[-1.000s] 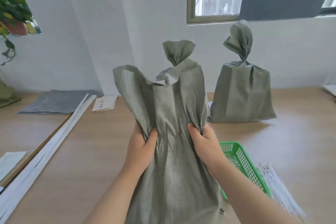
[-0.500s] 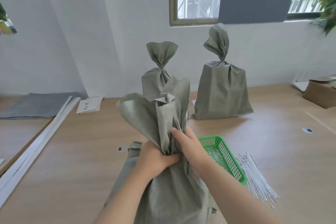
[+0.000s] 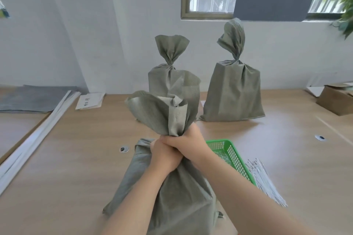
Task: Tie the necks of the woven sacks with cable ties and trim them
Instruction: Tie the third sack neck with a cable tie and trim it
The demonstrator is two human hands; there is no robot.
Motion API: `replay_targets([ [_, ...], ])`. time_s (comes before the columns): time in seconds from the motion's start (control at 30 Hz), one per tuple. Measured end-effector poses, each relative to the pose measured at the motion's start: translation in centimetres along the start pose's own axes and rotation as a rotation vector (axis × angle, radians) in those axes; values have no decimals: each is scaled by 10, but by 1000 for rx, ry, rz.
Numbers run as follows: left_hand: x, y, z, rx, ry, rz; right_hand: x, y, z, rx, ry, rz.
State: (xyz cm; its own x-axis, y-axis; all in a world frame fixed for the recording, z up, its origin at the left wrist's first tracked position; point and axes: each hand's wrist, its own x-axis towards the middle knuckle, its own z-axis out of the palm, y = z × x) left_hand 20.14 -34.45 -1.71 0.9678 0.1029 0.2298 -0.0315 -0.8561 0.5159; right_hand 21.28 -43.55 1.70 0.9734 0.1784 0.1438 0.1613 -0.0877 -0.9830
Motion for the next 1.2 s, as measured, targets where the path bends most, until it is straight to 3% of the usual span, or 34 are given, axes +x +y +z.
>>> replay_targets([
  [0.1,-4,14,-11,-125,-47,-128,8,-6,0,101,1,-49],
  [0.2,-12,18,-18,-516,-151,-142,15,-8,-9,217,-62,-55],
  [0.27,-14,15,-18,-611,-225,-127,21,-8,-15,272,-114,-31],
  [0.37,-9,14,-17,-572,-281,-139,29,-8,-22,291,-188,-15],
  [0.57,2,33,-8,-335,-139,-249,33,-9,-28,337,-253,-20],
  [0.83,13,28,-2,-504,-122,-389,34,0,-35,430,-197,-1],
  [1.2,22,31,5,-452,-206,-397,35,24,-69,302,-226,33],
])
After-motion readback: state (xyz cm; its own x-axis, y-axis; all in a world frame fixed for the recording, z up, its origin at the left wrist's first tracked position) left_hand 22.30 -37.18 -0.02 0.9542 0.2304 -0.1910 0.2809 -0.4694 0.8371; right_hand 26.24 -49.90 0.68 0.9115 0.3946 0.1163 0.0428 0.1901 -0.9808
